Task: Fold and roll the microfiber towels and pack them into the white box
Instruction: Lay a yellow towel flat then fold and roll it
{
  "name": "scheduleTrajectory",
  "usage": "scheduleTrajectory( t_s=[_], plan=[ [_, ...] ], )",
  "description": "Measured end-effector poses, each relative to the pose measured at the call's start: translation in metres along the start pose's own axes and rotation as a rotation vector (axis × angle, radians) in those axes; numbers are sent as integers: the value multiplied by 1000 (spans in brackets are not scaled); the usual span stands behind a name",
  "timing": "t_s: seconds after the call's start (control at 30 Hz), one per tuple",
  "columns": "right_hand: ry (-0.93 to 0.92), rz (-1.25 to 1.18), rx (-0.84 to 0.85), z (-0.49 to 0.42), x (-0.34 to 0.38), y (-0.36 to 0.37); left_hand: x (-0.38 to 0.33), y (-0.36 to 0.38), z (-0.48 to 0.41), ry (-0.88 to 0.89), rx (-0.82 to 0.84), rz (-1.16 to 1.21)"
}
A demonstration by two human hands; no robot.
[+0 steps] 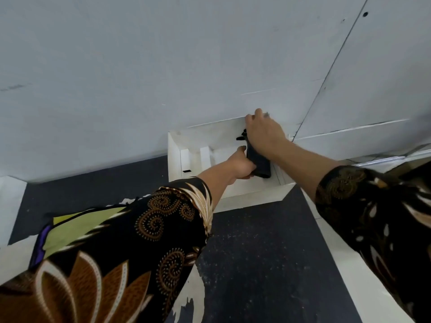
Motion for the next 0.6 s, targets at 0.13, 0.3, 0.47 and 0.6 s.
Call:
scheduleTrajectory(
  t_s=[0.13, 0.3, 0.47, 0.6],
  plan=[
    [-81, 40, 86, 30, 18, 24, 11, 7, -7, -20, 126, -106],
    [4, 10, 250, 45, 9, 39, 22, 3, -12, -115, 47, 200],
    [136, -196, 201, 39, 7, 37, 25, 10, -23, -188, -55, 195],
    [133, -224, 166, 37, 7, 41, 25, 4, -20, -142, -139, 126]
  ],
)
Point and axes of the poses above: each hand's wrist, its own z-axis away from the middle knuckle, its own y-axis out of the palm, x = y × z, the point moved 4 cm from there along -z, towards the middle knuckle, and after that the axes turned 2 degrees about x, right-handed, at the moved point
